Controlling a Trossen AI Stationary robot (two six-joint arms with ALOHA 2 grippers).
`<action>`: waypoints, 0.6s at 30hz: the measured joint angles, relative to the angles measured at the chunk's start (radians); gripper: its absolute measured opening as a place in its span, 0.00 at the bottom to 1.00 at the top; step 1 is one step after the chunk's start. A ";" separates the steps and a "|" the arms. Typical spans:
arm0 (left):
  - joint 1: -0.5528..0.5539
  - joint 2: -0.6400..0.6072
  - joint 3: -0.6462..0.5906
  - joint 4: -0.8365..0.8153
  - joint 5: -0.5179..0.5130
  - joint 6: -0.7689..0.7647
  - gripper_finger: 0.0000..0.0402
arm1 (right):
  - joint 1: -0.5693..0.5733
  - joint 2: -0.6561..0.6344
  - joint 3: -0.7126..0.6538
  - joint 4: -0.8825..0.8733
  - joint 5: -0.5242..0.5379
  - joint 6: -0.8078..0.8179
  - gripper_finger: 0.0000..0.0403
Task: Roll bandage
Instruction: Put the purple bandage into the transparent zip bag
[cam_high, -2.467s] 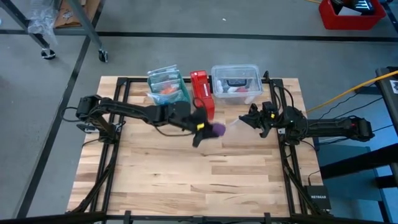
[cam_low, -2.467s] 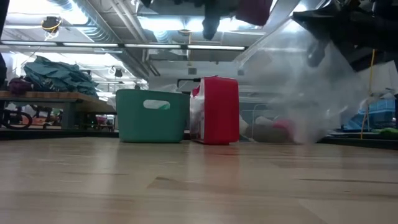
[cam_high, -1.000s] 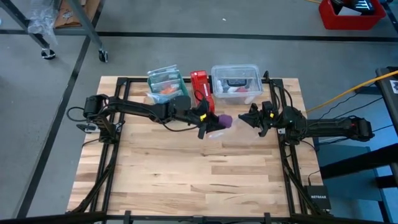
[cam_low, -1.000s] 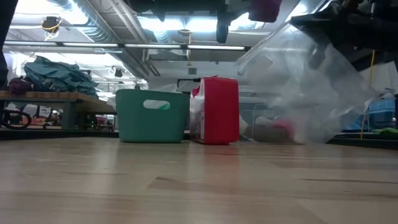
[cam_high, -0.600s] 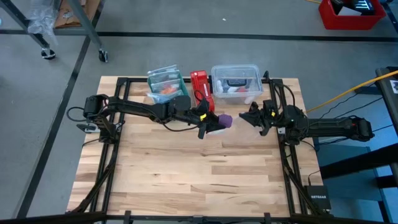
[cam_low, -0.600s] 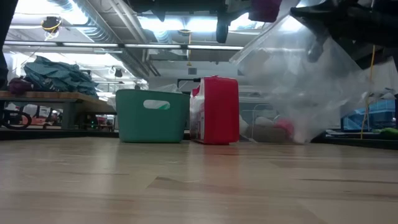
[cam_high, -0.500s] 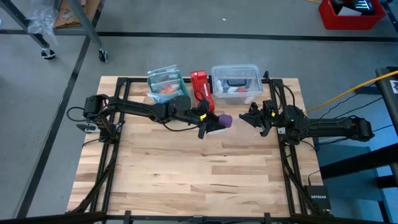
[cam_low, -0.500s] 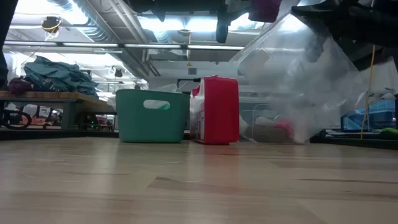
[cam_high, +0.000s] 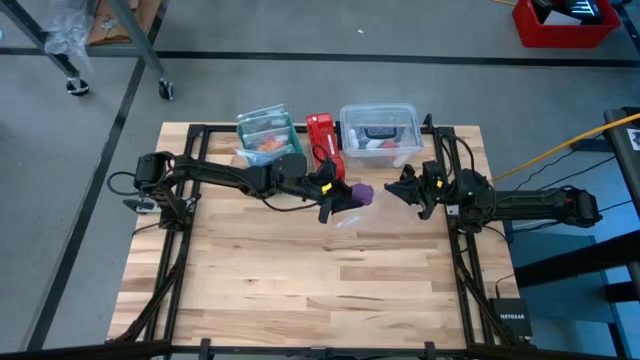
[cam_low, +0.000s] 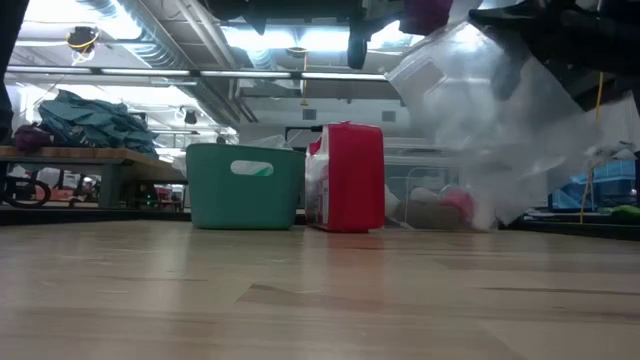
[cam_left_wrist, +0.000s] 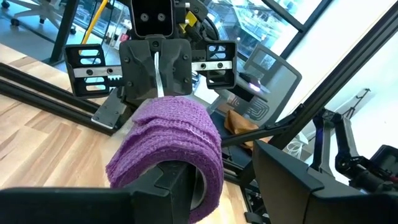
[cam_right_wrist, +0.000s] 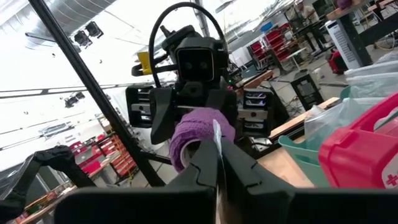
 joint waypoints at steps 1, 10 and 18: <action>0.000 0.000 0.000 0.000 0.000 0.000 0.37 | 0.000 0.000 0.000 0.000 0.014 0.000 0.01; -0.017 0.000 0.000 -0.010 0.000 0.000 0.37 | 0.000 0.000 0.000 -0.002 0.094 0.000 0.01; -0.028 0.002 0.000 -0.092 0.001 0.000 0.37 | 0.000 0.000 0.000 0.001 0.093 0.000 0.01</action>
